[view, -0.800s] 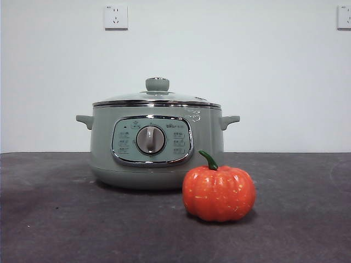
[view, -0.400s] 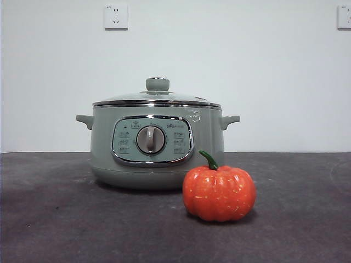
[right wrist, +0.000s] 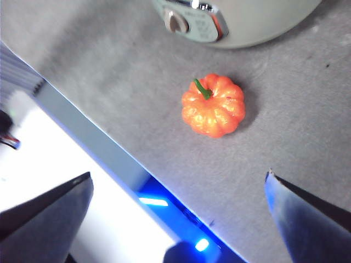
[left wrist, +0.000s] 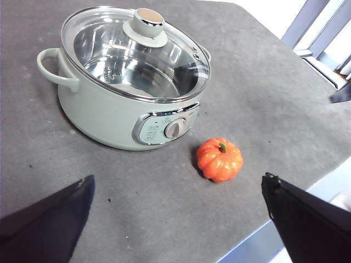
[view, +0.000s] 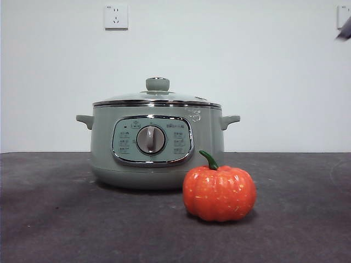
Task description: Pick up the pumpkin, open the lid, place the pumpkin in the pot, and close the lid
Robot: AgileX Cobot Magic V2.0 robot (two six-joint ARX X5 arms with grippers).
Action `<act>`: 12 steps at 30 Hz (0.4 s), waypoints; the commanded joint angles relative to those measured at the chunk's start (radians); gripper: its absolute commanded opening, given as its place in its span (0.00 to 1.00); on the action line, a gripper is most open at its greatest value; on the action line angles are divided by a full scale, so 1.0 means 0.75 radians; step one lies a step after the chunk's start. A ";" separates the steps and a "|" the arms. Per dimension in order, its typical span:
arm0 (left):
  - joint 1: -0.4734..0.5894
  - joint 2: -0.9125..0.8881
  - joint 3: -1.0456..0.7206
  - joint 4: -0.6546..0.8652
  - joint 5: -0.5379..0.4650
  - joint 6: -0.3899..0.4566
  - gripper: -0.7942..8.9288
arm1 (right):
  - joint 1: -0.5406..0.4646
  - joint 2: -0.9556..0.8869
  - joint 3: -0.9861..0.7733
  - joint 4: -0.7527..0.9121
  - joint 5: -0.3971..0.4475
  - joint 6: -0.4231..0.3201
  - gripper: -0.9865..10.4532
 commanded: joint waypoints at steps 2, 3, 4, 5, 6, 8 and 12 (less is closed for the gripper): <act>-0.003 -0.001 0.007 0.006 0.005 0.011 0.77 | 0.095 0.123 0.002 0.081 0.089 -0.003 0.69; -0.003 -0.001 0.007 0.006 0.005 0.011 0.77 | 0.115 0.160 0.002 0.106 0.107 -0.003 0.69; -0.003 -0.001 0.007 0.006 0.005 0.011 0.77 | 0.132 0.196 0.002 0.131 0.124 -0.003 0.69; -0.003 -0.001 0.007 0.006 0.005 0.011 0.77 | 0.148 0.227 0.002 0.152 0.138 -0.003 0.69; -0.003 -0.001 0.007 0.006 0.005 0.011 0.77 | 0.162 0.262 0.002 0.177 0.159 -0.003 0.69; -0.003 -0.001 0.007 0.006 0.005 0.011 0.77 | 0.191 0.330 0.002 0.227 0.225 -0.011 0.69; -0.003 -0.001 0.007 0.007 0.004 0.011 0.77 | 0.246 0.463 0.002 0.298 0.307 -0.022 0.69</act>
